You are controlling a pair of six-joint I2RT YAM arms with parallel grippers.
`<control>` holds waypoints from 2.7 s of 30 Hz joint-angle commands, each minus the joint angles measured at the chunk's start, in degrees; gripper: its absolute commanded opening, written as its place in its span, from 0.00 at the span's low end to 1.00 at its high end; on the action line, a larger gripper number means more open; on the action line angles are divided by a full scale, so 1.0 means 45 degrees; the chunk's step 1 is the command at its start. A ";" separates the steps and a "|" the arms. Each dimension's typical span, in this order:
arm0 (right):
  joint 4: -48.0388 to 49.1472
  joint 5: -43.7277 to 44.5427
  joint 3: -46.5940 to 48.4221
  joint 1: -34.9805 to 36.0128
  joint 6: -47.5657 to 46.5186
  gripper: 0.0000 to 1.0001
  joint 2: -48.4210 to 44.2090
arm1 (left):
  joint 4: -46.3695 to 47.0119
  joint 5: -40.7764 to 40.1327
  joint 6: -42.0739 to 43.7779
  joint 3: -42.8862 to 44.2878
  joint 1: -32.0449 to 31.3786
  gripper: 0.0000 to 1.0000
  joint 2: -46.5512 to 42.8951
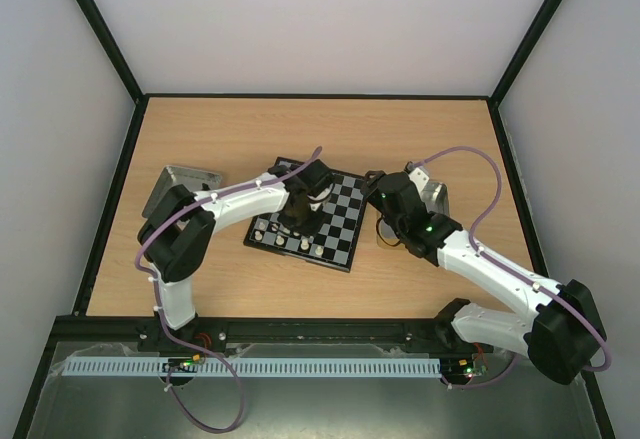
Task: Set up the chess pieces on the board
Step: Place the chess piece on the chessboard.
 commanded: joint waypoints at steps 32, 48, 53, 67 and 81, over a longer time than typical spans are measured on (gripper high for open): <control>-0.0017 0.0046 -0.0291 -0.0047 -0.0069 0.65 0.0101 | 0.0436 -0.0255 -0.0133 0.0987 -0.0096 0.19 0.1215; 0.0092 0.0010 -0.0312 -0.0049 -0.0053 0.65 0.0158 | 0.0050 -0.0702 0.0042 0.0725 -0.0122 0.07 0.1254; 0.0127 -0.0039 -0.0290 -0.0049 -0.0050 0.65 0.0206 | -0.0013 -0.0655 0.0061 0.0719 -0.0123 0.07 0.1200; -0.0732 0.0910 0.0285 -0.0088 -0.1013 0.65 0.0353 | 0.0058 -0.0464 -0.0032 0.1866 -0.0030 0.27 0.1107; -0.2904 -0.0318 0.0598 -0.3373 -0.4223 0.64 0.2833 | 0.2213 -0.1741 -0.0990 0.0271 0.1191 0.32 -0.1588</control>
